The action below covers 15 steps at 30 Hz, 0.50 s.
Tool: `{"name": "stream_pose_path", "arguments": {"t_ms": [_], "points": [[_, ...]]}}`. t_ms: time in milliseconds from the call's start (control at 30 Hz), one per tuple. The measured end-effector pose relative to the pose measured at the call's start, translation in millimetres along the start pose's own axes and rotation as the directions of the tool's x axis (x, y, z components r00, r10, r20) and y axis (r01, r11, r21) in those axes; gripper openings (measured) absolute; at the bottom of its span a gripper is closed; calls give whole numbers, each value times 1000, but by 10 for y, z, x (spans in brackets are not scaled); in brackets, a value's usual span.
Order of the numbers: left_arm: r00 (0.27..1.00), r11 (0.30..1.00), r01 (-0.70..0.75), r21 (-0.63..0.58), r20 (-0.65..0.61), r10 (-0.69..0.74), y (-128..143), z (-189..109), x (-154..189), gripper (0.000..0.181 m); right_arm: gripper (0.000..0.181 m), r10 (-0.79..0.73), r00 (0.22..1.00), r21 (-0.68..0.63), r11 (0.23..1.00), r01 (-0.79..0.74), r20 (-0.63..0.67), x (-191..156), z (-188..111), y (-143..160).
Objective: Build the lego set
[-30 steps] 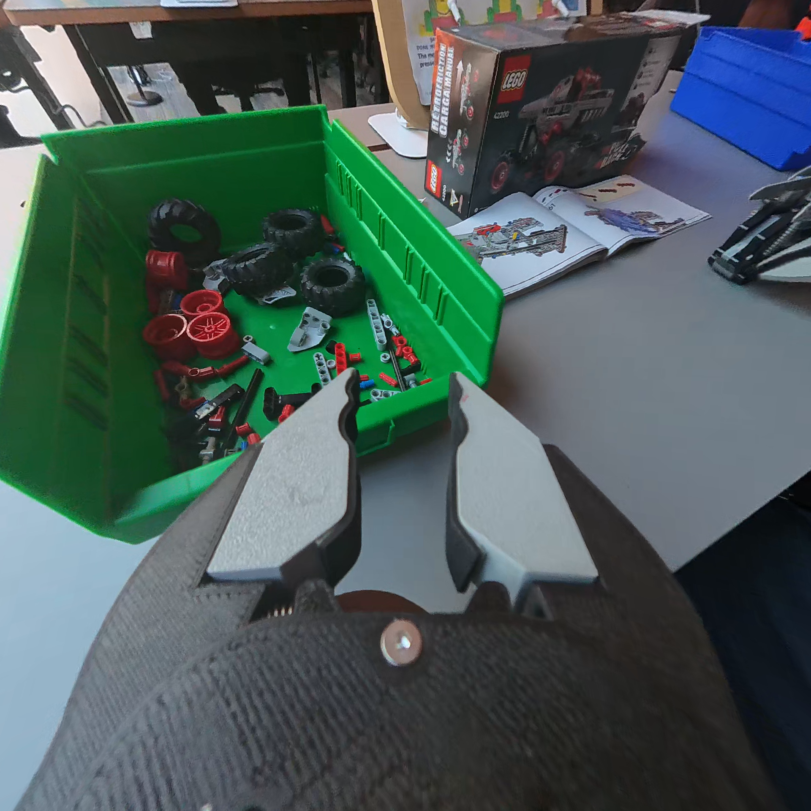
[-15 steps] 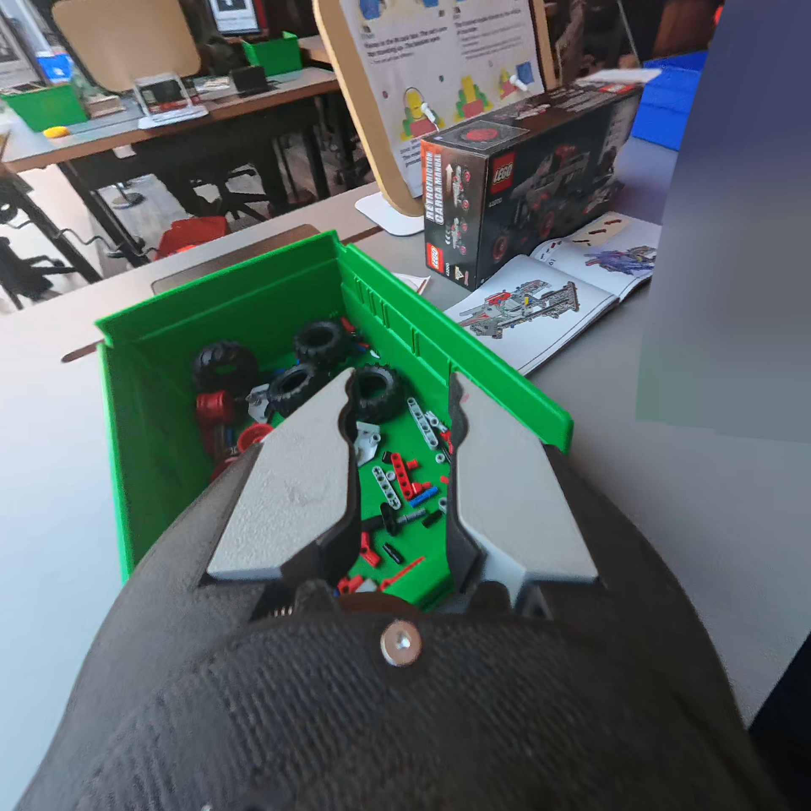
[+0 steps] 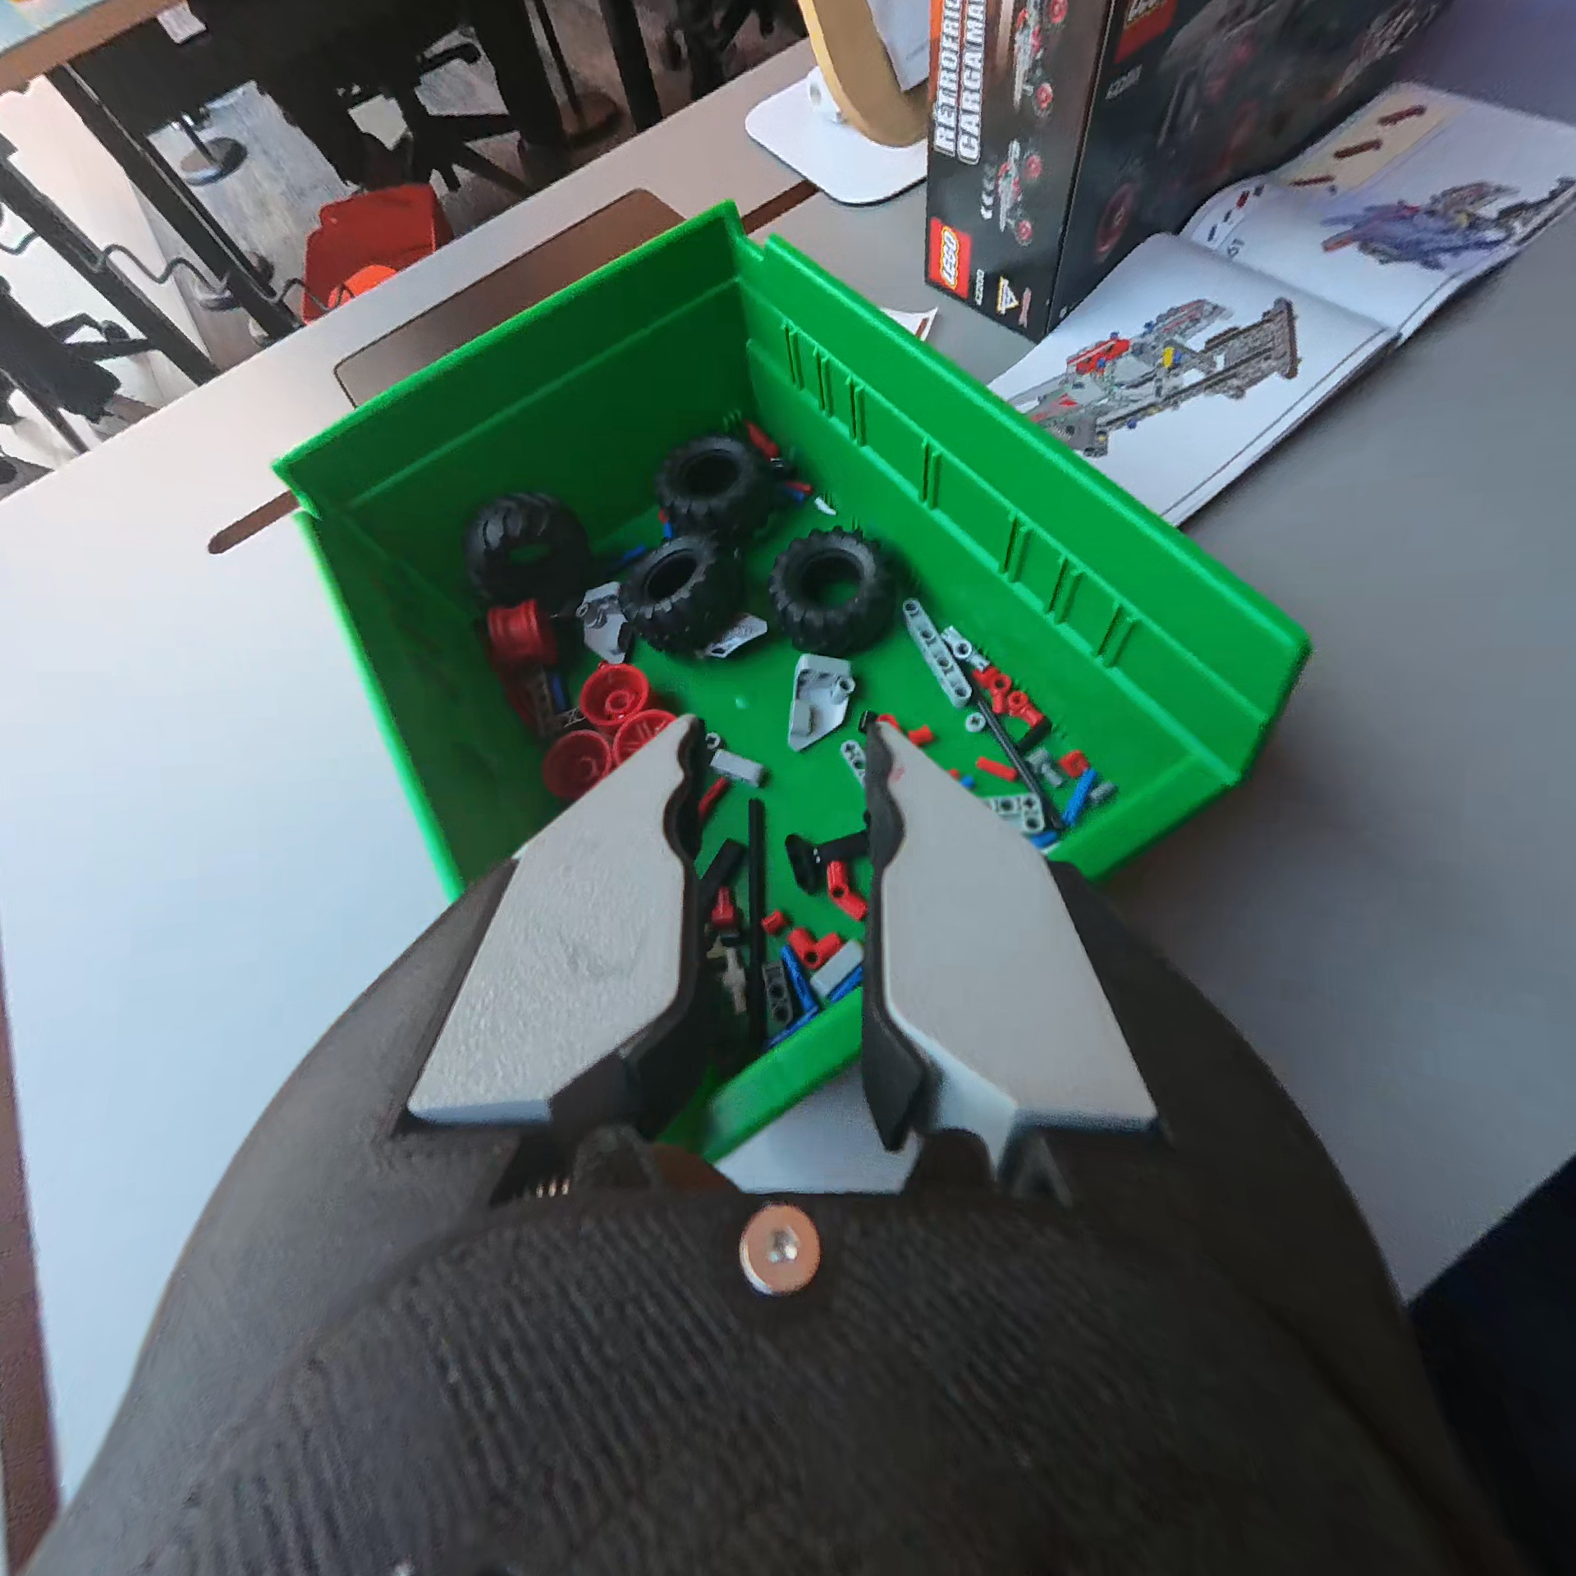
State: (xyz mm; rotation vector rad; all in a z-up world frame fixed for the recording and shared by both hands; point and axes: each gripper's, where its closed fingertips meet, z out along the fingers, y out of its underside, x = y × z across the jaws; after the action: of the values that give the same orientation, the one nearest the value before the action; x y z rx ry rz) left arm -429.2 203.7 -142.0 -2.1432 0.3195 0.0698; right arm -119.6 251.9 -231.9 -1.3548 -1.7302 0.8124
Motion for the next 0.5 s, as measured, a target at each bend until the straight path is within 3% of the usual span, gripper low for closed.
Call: {"name": "stream_pose_path", "arguments": {"t_ms": [133, 267, 367, 500], "points": [[992, 999, -45, -12, -121, 44, 23, -66, 83, 17, 26, -23, 989, -10, 1000, 22, -144, 184, -33, 17], [958, 981, -138, -134, -269, 99, 237, 181, 197, 17, 25, -1, 973, -27, 1000, -5, -232, 339, -65, 63], [892, 945, -263, -193, -421, 162, 366, 359, 441, 15, 25, 49, 965, -22, 998, -57, -257, 450, -75, 85], [857, 874, -391, -289, -461, 231, 535, 520, 551, 18, 25, 91, 958, 15, 996, -90, -271, 511, -124, 61]]}}
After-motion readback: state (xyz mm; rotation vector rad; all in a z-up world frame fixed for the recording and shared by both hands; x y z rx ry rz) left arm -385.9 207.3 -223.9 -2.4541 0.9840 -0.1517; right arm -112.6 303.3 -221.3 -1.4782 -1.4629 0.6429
